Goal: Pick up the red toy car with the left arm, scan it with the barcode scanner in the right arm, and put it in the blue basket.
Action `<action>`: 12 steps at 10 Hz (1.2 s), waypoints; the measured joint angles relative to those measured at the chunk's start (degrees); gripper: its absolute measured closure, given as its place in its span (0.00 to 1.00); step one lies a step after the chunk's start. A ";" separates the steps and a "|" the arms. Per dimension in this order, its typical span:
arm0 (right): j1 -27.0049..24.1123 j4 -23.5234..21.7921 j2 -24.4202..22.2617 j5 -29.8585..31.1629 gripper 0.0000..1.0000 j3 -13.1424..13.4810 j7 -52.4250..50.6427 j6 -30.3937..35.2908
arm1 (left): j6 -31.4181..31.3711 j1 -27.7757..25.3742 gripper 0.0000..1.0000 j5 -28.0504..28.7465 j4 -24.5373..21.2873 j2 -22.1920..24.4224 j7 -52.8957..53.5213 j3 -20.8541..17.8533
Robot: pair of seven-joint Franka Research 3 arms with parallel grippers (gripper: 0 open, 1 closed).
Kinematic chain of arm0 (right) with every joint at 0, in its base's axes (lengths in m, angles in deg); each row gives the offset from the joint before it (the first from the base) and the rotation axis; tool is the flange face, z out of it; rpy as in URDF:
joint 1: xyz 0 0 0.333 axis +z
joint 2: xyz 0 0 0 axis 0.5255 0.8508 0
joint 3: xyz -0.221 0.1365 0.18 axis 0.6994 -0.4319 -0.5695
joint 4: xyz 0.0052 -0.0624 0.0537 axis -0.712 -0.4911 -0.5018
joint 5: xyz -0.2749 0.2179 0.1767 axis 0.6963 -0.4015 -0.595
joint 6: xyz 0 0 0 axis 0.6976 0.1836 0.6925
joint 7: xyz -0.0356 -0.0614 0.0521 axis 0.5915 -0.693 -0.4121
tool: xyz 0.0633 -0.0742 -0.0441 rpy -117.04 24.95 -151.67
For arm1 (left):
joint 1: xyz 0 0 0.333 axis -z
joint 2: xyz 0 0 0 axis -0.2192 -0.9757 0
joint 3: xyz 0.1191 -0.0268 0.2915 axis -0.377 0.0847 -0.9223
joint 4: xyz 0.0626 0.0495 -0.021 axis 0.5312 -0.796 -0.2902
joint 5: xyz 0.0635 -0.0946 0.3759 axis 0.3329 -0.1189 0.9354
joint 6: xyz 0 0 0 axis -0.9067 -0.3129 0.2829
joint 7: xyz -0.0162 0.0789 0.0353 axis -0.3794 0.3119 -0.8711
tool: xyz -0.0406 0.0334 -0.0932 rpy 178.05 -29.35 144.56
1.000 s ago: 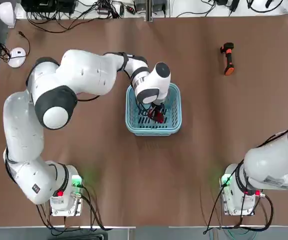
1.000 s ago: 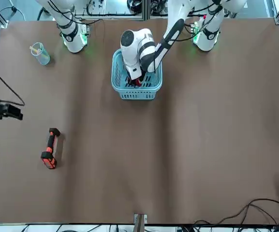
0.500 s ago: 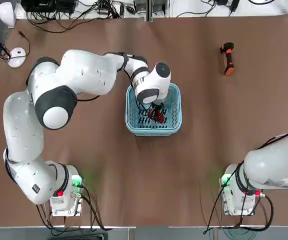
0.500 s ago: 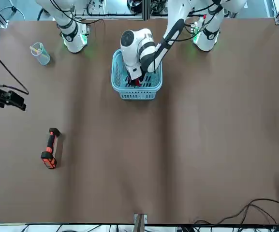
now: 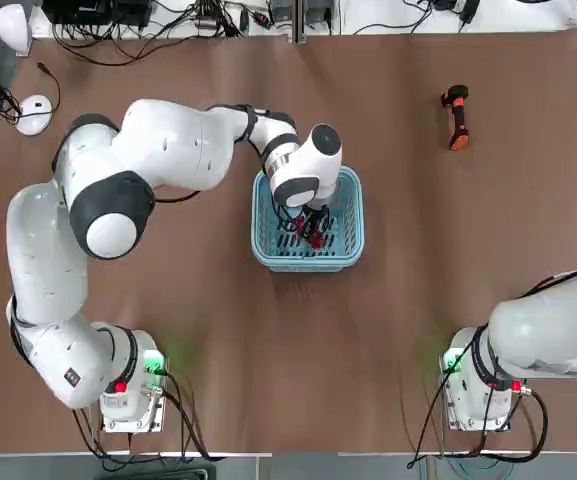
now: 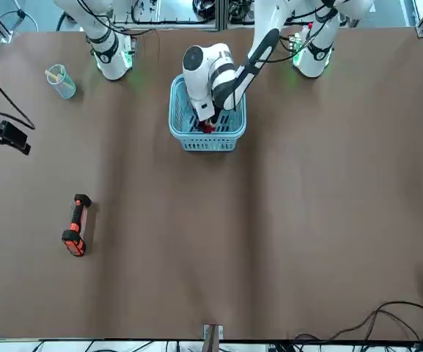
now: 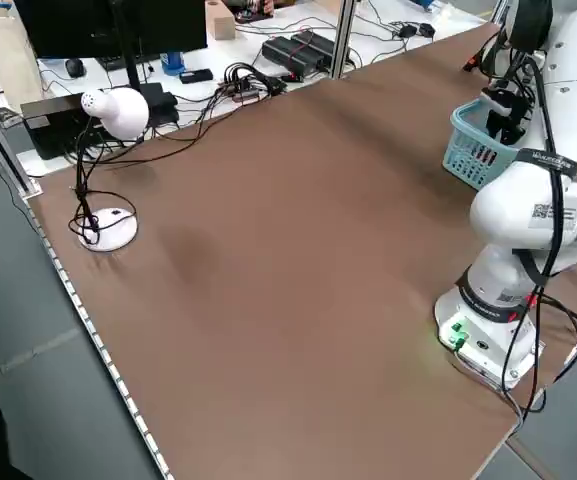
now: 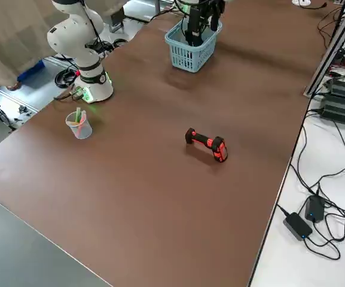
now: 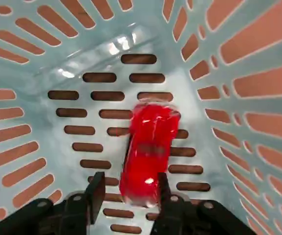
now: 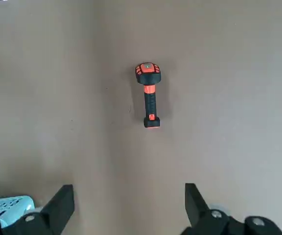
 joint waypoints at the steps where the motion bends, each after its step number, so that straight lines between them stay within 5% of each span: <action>1: -0.01 0.00 -0.10 0.00 0.00 0.06 0.00 0.18 | 0.00 0.00 0.45 0.00 0.00 0.00 0.00 0.00; 3: 1.69 -0.46 -0.24 0.00 0.00 2.63 -0.24 -0.15 | 0.03 0.01 0.45 0.05 0.04 0.00 0.15 0.02; 5: 8.51 -3.02 -1.62 0.00 0.00 10.39 -3.12 -1.34 | 0.84 0.48 0.44 0.05 0.65 0.32 0.35 0.31; 9: 9.89 -6.03 -3.82 -0.01 0.00 12.92 -7.32 -1.69 | 9.77 1.32 0.40 -2.21 3.44 7.83 1.39 0.54; 10: 9.98 -6.34 -4.17 -1.02 0.00 13.83 -8.78 -1.79 | 13.24 1.21 0.33 -3.36 4.37 10.66 2.83 0.33; 12: 10.00 -6.64 -4.41 -3.29 0.00 15.33 -9.78 -2.21 | 18.72 0.79 0.04 -3.55 5.23 15.89 5.61 -0.78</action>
